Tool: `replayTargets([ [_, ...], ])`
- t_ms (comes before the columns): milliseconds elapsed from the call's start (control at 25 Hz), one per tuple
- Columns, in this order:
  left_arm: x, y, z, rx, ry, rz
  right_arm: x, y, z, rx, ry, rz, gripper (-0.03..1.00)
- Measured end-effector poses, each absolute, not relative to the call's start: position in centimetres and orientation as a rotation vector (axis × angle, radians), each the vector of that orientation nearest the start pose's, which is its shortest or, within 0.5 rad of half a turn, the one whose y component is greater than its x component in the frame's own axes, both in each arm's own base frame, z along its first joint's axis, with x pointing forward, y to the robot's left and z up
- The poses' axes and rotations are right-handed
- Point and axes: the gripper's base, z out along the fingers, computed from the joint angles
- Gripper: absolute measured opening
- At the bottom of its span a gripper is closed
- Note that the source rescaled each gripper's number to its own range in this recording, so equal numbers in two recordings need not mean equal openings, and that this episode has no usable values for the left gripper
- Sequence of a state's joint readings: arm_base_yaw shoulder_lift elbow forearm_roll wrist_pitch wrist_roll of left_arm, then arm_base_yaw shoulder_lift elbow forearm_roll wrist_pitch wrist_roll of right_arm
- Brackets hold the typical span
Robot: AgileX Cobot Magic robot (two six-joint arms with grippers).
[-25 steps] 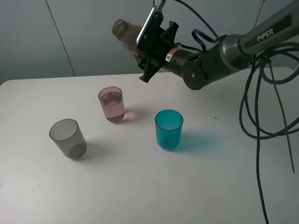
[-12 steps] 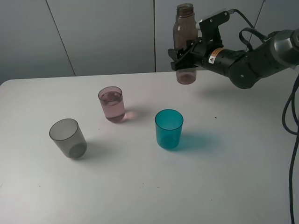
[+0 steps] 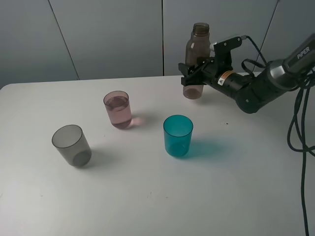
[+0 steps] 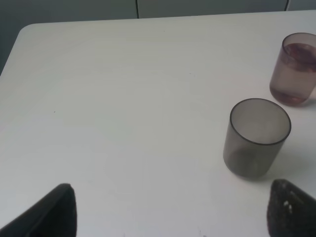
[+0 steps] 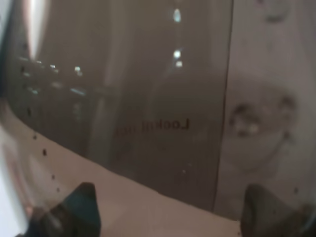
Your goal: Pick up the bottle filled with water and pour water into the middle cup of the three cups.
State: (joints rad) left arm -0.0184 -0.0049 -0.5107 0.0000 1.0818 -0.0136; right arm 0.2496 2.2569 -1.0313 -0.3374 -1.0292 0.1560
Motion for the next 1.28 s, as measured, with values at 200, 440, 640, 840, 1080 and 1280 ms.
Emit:
replayTargets([
  [200,-0.8,0.0,27.8,0.005,2.050,-0.020,40.0,12.8,7.9,-0.433,1.659,0.420,0.00],
  [440,-0.8,0.0,27.8,0.005,2.050,-0.020,40.0,12.7,7.4,-0.432,1.720,0.399,0.00],
  [640,-0.8,0.0,27.8,0.005,2.050,-0.020,40.0,12.6,7.0,-0.437,1.759,0.387,0.00],
  [840,-0.8,0.0,27.8,0.005,2.050,-0.020,40.0,12.6,7.0,-0.437,1.759,0.387,0.00],
  [1080,-0.8,0.0,27.8,0.005,2.050,-0.020,40.0,12.7,7.0,-0.444,1.764,0.394,0.32],
  [1280,-0.8,0.0,27.8,0.005,2.050,-0.020,39.5,12.5,6.9,-0.448,1.828,0.399,0.98],
])
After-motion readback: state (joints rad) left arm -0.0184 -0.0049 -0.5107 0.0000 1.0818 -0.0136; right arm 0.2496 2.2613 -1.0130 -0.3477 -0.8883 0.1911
